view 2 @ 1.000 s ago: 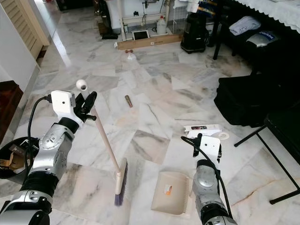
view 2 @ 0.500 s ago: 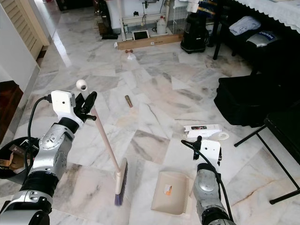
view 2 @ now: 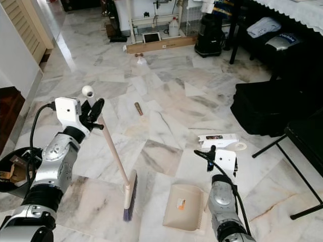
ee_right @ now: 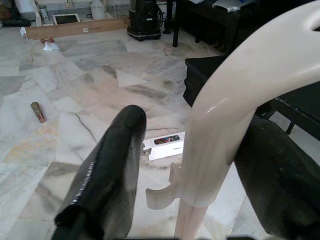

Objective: Sweep floor

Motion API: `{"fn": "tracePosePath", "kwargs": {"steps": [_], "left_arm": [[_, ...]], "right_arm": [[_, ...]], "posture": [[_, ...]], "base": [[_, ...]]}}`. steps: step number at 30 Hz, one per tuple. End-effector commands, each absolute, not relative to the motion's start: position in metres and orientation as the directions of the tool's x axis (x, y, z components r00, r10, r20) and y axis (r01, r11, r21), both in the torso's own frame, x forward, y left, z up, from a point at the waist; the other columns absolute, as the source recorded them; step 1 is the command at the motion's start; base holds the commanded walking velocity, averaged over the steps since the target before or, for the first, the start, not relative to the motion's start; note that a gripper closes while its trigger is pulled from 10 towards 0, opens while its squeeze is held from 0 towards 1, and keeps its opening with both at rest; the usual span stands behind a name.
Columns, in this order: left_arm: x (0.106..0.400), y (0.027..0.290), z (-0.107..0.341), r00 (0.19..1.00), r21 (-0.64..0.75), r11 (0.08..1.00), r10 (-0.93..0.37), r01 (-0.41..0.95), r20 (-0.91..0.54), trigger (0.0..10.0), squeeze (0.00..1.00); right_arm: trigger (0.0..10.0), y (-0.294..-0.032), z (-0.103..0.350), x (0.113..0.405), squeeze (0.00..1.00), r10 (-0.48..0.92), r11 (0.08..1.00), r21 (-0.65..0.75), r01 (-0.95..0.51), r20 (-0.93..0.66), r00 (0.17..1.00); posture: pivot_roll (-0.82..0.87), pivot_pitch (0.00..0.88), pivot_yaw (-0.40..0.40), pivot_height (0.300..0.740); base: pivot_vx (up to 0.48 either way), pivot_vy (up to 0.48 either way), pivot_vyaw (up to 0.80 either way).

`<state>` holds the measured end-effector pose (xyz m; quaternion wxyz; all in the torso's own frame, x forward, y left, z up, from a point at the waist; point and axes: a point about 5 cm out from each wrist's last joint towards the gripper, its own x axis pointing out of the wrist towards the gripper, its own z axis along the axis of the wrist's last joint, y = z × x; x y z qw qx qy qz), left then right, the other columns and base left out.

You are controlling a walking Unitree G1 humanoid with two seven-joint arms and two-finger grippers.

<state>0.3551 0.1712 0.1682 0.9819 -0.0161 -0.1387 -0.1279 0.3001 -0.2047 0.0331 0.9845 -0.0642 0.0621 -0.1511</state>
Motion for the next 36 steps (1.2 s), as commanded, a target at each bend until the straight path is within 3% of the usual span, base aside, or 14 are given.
{"fn": "tracePosePath", "kwargs": {"steps": [1,2,3,6,8,36], "left_arm": [[0.3543,0.1744,0.1809,0.912,0.021,0.967,-0.247,0.255,0.326,10.0,0.0],[0.3543,0.1743,0.1809,0.912,0.021,0.967,-0.247,0.255,0.326,10.0,0.0],[0.3544,0.1743,0.1809,0.912,0.021,0.967,-0.247,0.255,0.326,10.0,0.0],[0.3545,0.1743,0.1808,0.913,0.02,0.967,-0.248,0.255,0.325,10.0,0.0],[0.3546,0.1741,0.1807,0.913,0.02,0.966,-0.248,0.256,0.325,10.0,0.0],[0.3547,0.1728,0.1795,0.913,0.02,0.964,-0.258,0.265,0.318,10.0,0.0]], "right_arm": [[1.9,-0.2031,0.0357,0.303,0.0,-0.293,0.949,-0.149,0.278,-0.093,0.952],[1.9,-0.2032,0.0358,0.3031,0.0,-0.293,0.949,-0.148,0.278,-0.092,0.952],[0.9,-0.2032,0.0359,0.3032,0.0,-0.293,0.949,-0.149,0.278,-0.092,0.952],[0.7,-0.2033,0.036,0.3033,0.0,-0.294,0.949,-0.149,0.279,-0.092,0.951],[0.0,-0.2033,0.0359,0.3034,0.0,-0.295,0.948,-0.149,0.28,-0.093,0.951],[0.0,-0.1957,0.0342,0.3054,0.0,-0.252,0.963,-0.126,0.237,-0.117,0.961]], "posture": [[0.1,0.065,0.051,0.74],[0.1,0.065,0.051,0.74],[0.1,0.062,0.052,0.74],[0.1,0.062,0.052,0.74],[0.1,0.062,0.052,0.74],[0.1,0.057,0.053,0.74]], "base": [[0.0,0.0,0.0],[0.0,0.0,0.0],[0.0,0.0,0.0],[0.0,0.0,0.0],[0.0,0.0,0.0],[0.0,0.0,0.0]]}}
